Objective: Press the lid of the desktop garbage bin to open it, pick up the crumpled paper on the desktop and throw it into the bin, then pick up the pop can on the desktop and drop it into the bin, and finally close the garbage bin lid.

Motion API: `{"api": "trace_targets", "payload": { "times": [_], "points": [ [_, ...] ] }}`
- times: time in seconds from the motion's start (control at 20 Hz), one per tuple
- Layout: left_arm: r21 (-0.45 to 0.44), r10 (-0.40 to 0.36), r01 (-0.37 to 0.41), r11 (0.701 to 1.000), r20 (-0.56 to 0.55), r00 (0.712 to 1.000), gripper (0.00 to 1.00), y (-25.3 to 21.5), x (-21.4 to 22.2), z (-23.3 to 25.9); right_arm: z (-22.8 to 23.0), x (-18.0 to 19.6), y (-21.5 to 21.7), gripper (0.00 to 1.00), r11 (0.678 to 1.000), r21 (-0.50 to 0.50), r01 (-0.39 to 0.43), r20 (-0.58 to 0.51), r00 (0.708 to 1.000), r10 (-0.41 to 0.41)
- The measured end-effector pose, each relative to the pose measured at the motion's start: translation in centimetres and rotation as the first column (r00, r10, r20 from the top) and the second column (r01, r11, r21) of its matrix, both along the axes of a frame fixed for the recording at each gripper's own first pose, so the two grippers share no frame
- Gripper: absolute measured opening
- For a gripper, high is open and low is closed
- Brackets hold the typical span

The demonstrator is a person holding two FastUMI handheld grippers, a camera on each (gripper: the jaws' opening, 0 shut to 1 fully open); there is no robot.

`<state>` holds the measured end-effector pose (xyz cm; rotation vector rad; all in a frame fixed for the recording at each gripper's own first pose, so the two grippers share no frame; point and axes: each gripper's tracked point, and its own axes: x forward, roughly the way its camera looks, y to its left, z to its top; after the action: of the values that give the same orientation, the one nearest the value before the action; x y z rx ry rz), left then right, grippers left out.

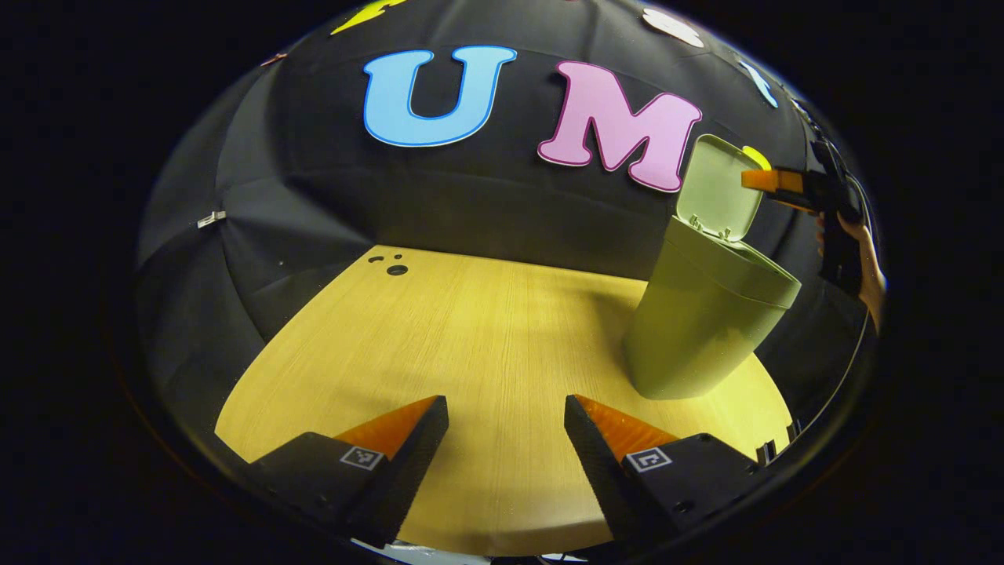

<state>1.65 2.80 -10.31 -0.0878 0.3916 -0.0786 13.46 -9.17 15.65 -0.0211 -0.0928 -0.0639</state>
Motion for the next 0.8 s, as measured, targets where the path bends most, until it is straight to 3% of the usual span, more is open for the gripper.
{"api": "trace_targets", "payload": {
  "times": [0.5,0.8],
  "points": [
    [-0.03,0.041,-0.041,0.999,-0.008,0.999,0.96,0.9,-1.1,-1.3,7.3,0.9,-1.3,0.96,0.999,0.011,0.031,0.077,0.997,-0.032],
    [-0.043,0.099,-0.1,0.994,-0.021,0.995,0.96,1.7,-1.7,-2.0,10.4,3.6,-2.8,0.95,0.996,0.068,0.057,0.101,0.993,-0.063]
  ]
}}
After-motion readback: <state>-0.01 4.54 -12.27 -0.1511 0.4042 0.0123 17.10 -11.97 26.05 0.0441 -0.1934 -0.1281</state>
